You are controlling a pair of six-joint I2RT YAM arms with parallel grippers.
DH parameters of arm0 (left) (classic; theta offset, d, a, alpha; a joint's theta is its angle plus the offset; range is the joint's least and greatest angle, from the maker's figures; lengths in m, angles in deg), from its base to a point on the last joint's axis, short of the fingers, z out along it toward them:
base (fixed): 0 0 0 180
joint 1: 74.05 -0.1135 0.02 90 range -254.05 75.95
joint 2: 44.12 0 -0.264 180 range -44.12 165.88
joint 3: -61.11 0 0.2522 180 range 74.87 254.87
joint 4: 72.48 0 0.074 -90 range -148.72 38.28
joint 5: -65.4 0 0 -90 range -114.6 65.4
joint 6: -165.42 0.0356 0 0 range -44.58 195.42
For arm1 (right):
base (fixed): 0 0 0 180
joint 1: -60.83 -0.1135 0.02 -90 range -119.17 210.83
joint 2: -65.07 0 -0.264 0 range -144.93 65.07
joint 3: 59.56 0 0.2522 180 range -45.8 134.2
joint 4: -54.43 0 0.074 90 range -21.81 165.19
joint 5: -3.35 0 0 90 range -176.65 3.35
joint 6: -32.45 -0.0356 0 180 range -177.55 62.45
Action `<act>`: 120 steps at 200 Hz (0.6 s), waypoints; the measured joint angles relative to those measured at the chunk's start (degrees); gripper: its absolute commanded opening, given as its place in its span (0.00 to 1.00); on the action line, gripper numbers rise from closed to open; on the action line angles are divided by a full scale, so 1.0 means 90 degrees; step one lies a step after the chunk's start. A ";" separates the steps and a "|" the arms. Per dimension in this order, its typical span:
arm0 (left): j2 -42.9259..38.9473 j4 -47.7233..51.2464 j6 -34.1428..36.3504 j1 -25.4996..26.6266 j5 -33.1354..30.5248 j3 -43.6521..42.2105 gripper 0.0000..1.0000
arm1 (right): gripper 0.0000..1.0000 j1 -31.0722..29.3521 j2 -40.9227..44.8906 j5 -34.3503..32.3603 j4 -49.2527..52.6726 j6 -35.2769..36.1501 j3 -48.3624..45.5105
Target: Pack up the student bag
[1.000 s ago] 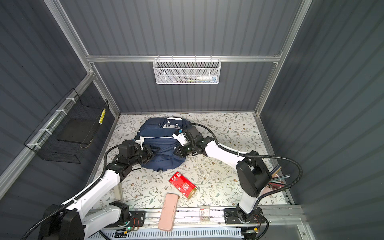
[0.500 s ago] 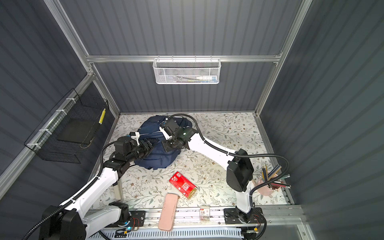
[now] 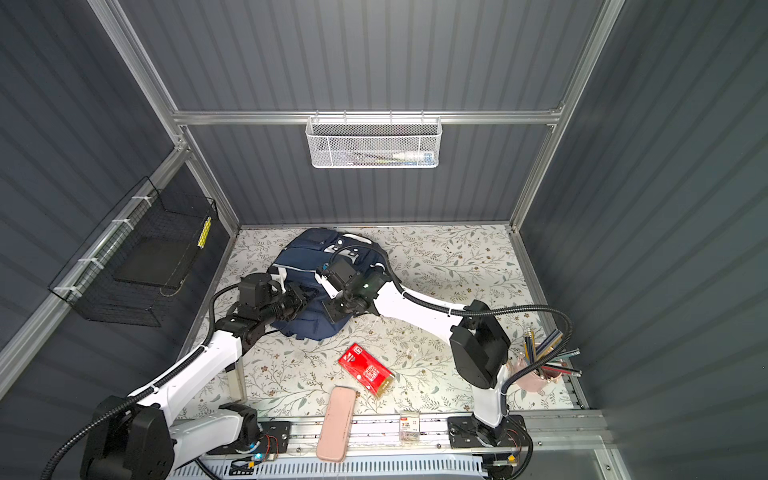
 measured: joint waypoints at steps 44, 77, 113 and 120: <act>-0.0141 0.0189 0.0138 0.0036 0.0520 0.0104 0.00 | 0.00 0.0889 0.0911 0.1447 -0.1406 0.0051 -0.1610; -0.0141 0.0175 0.0168 0.0022 0.0539 0.0104 0.00 | 0.00 0.1307 0.0716 0.2254 -0.1671 0.0192 -0.1693; -0.0141 0.0304 0.0274 -0.0024 0.0452 0.0107 0.00 | 0.03 0.1693 0.0454 0.2623 -0.1634 0.0306 -0.1637; -0.0141 0.0304 0.0282 -0.0024 0.0452 0.0107 0.00 | 0.04 0.1710 0.0486 0.2618 -0.1630 0.0308 -0.1644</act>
